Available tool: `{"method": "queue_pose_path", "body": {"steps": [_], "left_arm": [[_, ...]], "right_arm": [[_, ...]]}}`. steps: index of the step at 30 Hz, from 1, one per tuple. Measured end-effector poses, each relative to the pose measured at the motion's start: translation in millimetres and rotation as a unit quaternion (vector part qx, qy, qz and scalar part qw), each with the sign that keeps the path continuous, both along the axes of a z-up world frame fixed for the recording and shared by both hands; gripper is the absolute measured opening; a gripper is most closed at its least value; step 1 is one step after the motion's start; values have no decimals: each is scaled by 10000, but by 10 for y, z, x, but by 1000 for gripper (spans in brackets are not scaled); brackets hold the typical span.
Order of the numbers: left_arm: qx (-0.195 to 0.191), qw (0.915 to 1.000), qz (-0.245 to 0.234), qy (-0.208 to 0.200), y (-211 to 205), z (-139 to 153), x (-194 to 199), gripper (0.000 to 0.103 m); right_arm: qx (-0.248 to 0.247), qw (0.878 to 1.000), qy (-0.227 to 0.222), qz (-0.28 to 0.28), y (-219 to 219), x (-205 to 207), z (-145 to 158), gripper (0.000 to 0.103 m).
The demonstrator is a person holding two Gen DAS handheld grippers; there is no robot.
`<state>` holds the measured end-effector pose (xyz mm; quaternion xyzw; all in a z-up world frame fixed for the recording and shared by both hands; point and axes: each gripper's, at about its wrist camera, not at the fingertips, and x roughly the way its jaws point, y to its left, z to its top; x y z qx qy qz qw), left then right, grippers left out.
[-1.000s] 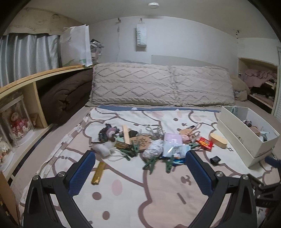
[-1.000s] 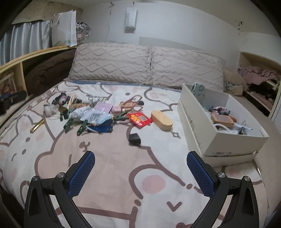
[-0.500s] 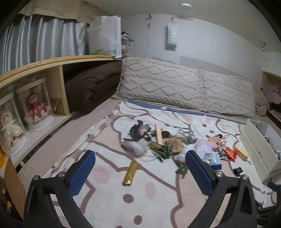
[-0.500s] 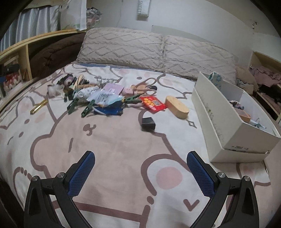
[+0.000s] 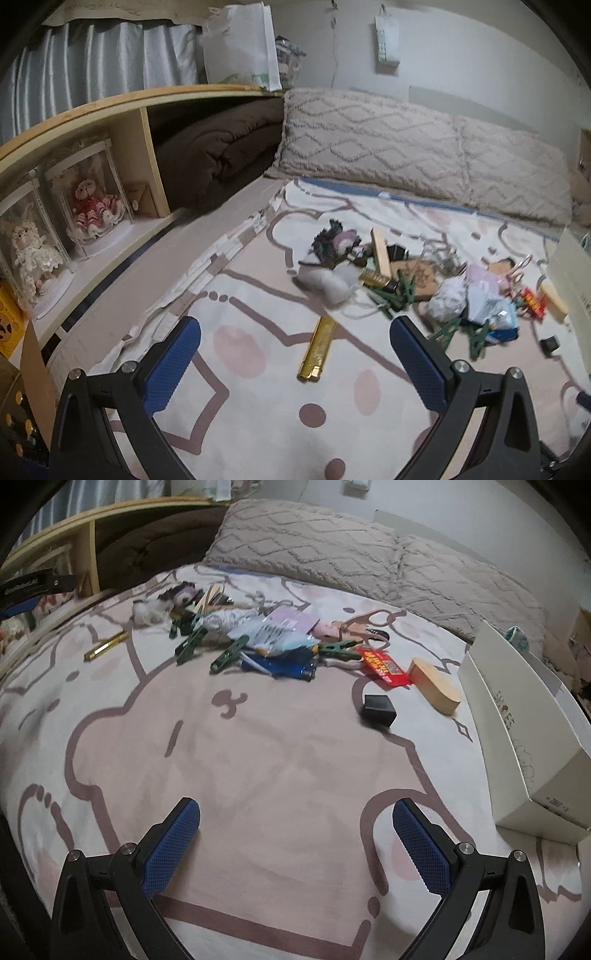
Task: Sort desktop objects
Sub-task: 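Move the left tool toward the gold lighter while the right tool approaches the black rubber piece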
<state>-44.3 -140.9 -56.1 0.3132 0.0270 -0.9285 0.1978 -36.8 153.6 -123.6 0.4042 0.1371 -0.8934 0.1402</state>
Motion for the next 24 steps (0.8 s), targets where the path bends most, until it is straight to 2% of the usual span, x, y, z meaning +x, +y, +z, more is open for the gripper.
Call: {"method": "queue_pose_path", "body": {"steps": [7, 13, 24], "left_arm": [[-19, 9985, -56, -541, -94, -337, -237, 103], [257, 9962, -237, -794, -161, -503, -392, 103], [200, 9926, -349, -1147, -109, -700, -611, 103]], "right_arm": [[111, 9999, -123, -11, 111, -147, -16, 103], [148, 9997, -184, 21, 198, -342, 15, 103], [215, 9992, -303, -156, 367, -898, 20, 103]]}}
